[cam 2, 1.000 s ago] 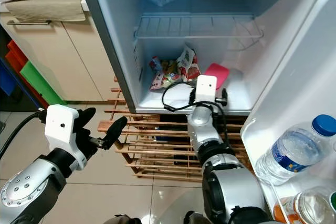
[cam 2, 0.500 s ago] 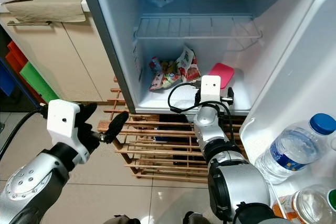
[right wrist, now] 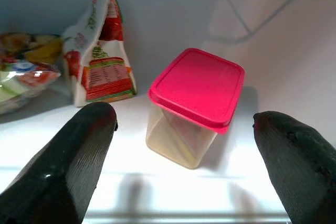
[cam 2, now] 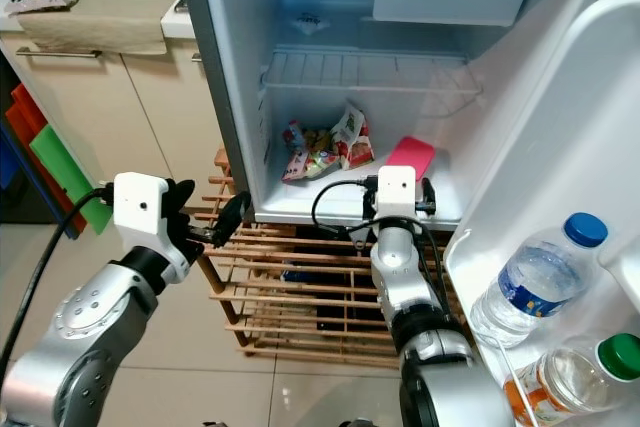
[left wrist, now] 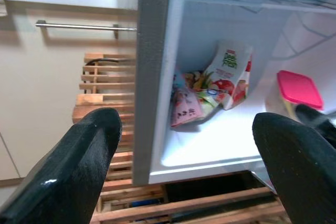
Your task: Restocking fridge
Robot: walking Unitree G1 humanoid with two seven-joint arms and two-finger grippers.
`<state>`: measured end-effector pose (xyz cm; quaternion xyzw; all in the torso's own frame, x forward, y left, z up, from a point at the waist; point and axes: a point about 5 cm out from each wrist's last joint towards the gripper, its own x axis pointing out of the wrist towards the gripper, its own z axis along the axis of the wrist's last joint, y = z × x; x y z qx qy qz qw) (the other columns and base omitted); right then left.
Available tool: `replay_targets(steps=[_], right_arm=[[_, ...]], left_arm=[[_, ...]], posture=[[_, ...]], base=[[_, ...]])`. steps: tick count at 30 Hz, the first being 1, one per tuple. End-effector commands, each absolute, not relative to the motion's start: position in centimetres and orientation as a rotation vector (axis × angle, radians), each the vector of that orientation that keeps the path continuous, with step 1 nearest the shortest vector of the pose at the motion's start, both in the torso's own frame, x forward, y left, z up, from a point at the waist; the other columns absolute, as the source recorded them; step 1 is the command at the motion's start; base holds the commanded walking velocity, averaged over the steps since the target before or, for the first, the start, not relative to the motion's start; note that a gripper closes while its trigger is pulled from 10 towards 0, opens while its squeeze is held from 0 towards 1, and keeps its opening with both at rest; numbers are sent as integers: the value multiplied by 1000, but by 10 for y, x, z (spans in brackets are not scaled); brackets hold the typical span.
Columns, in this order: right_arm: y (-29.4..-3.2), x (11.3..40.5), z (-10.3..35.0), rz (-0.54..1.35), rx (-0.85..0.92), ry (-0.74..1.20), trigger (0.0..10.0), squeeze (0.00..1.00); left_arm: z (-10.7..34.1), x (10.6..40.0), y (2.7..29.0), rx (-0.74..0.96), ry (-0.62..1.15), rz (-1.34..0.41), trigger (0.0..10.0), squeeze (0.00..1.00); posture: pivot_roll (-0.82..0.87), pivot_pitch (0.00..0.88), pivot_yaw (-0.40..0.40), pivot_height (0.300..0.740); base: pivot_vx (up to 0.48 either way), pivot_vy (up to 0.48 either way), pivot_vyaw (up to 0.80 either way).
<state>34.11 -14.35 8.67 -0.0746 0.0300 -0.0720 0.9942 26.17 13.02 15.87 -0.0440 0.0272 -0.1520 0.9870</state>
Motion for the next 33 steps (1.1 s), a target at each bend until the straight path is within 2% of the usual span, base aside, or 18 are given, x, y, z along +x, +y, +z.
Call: replay_targets(steps=[1,4,8,14,18,24,33], right_arm=[[-139,338,95,-77,-117,28,10000,0],[-135,320,103,59,-53,-36,10000,0],[-163,295,102,63,-18,-51,10000,0],[-190,266,89,54,-54,-13,10000,0],[-192,261,86,50,-47,10,10000,0],[-185,270,85,56,-18,31,10000,0],[-181,277,81,60,17,61,10000,0]], left_arm=[[154,265,136,-66,58,-273,10000,0],[143,260,150,10,72,-225,10000,0],[126,245,176,-11,106,-101,10000,0],[132,238,175,8,48,-73,10000,0],[136,243,169,19,11,-79,10000,0],[139,257,170,-5,-12,-36,10000,0],[144,264,170,-2,-38,-18,10000,0]], posture=[[-49,0,16,740],[-82,0,30,740],[-102,0,40,740],[-106,0,43,740],[-113,0,46,740],[-116,0,45,740],[-114,0,43,740]], base=[[0,0,0],[0,0,0],[0,0,0],[0,0,0],[0,0,0],[0,0,0],[-277,0,0]])
